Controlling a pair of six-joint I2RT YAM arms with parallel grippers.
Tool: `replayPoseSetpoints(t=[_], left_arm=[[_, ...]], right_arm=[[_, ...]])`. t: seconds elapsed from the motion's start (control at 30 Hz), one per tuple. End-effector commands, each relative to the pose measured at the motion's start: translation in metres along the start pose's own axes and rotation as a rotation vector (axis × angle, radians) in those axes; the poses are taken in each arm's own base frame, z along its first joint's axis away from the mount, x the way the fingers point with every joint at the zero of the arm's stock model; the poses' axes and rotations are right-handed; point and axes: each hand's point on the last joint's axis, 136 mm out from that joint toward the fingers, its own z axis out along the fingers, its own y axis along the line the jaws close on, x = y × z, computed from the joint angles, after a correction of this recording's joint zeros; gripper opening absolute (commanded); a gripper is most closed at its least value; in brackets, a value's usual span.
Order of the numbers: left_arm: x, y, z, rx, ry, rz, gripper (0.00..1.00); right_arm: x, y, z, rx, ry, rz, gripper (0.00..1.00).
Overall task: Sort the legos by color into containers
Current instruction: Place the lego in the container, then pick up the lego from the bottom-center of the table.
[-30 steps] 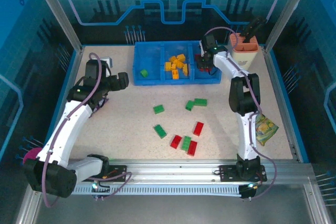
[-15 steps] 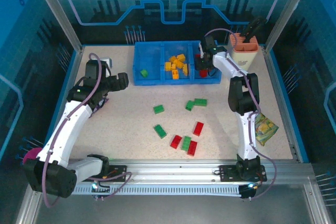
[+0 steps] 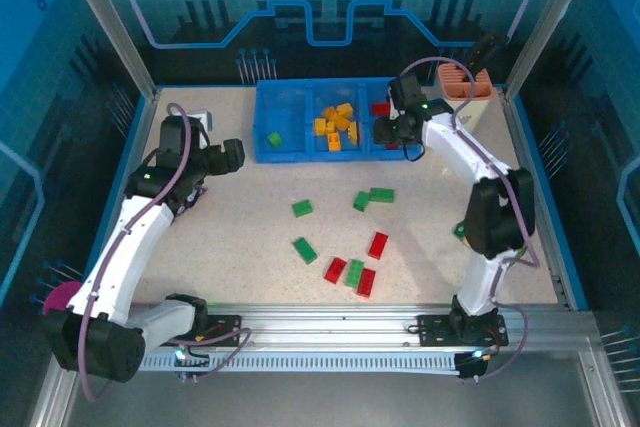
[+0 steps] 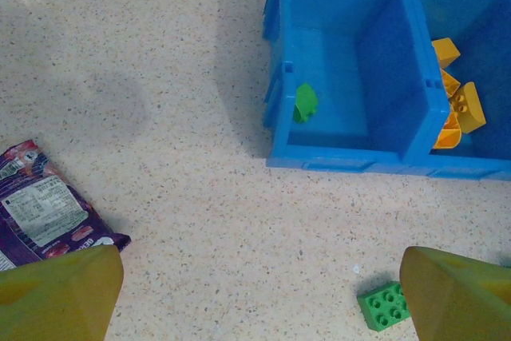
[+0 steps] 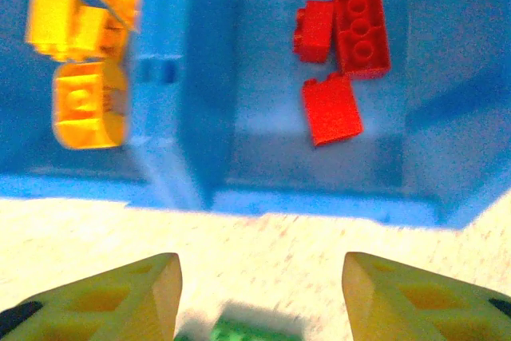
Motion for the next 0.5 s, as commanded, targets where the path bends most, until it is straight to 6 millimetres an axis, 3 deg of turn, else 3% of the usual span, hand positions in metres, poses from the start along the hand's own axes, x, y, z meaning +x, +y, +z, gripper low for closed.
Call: replayPoseSetpoints(t=[0.0, 0.2, 0.3, 0.47], left_arm=[[-0.01, -0.003, -0.009, 0.033, -0.047, 0.0, 0.91], [-0.013, -0.005, -0.012, 0.038, -0.048, -0.002, 0.91], [-0.013, -0.007, -0.012, 0.049, -0.051, -0.003, 0.91], [-0.013, -0.008, -0.014, 0.057, -0.055, -0.004, 0.91]], right_arm=[[0.054, 0.0, -0.02, 0.043, 0.094, 0.129, 0.58], [0.146, 0.019, -0.03, -0.063, 0.181, 0.384, 0.6], [0.178, 0.017, -0.03, -0.033, 0.201, 0.409, 0.61], [0.212, 0.018, -0.025, -0.016, 0.289, 0.42, 0.61]])
